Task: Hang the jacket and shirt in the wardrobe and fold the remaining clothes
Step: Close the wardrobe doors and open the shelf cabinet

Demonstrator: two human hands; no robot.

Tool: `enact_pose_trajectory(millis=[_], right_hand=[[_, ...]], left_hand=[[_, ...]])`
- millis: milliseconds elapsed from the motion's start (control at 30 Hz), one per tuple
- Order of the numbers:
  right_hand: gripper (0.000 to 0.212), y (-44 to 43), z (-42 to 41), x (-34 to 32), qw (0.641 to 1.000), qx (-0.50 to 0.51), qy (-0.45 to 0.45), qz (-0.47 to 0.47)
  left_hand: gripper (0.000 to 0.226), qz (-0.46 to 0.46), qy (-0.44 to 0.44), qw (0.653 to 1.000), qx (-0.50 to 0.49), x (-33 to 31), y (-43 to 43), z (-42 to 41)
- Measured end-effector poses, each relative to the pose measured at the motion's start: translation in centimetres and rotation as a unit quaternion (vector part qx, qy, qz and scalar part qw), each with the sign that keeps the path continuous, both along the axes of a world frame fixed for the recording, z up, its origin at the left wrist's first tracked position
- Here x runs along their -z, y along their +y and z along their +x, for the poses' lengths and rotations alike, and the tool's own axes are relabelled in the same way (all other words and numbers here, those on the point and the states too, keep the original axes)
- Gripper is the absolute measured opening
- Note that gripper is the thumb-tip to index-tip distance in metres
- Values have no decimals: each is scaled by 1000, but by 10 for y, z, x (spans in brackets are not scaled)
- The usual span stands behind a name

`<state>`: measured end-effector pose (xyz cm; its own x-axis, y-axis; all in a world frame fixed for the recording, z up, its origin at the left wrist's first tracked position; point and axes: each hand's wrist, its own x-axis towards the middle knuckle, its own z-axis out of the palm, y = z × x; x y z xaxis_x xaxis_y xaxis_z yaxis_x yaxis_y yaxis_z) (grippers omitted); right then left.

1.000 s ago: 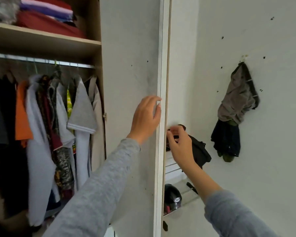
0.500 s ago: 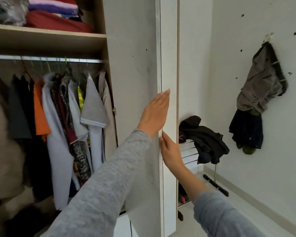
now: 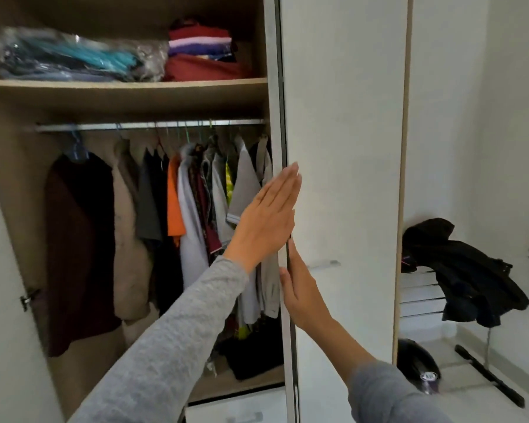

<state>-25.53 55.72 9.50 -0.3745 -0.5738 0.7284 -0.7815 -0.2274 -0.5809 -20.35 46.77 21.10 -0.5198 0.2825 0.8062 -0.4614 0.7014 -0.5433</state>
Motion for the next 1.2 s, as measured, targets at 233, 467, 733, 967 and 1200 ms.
enact_pose_trajectory(millis=[233, 467, 733, 967, 1200], right_hand=[[70, -67, 23, 3, 996, -32, 77, 36], [74, -155, 51, 1, 991, -1, 127, 41], [55, -267, 29, -45, 987, 22, 150, -45], [48, -338, -2, -90, 974, 107, 185, -79], [50, -374, -33, -96, 964, 176, 192, -57]], left_hand=[[60, 35, 24, 998, -56, 3, -62, 54], [59, 55, 38, 989, -129, 6, -148, 99], [54, 97, 48, 985, -137, 5, -252, 110], [57, 158, 84, 978, -104, 15, -326, 89], [59, 244, 115, 962, -45, 34, -372, 58]])
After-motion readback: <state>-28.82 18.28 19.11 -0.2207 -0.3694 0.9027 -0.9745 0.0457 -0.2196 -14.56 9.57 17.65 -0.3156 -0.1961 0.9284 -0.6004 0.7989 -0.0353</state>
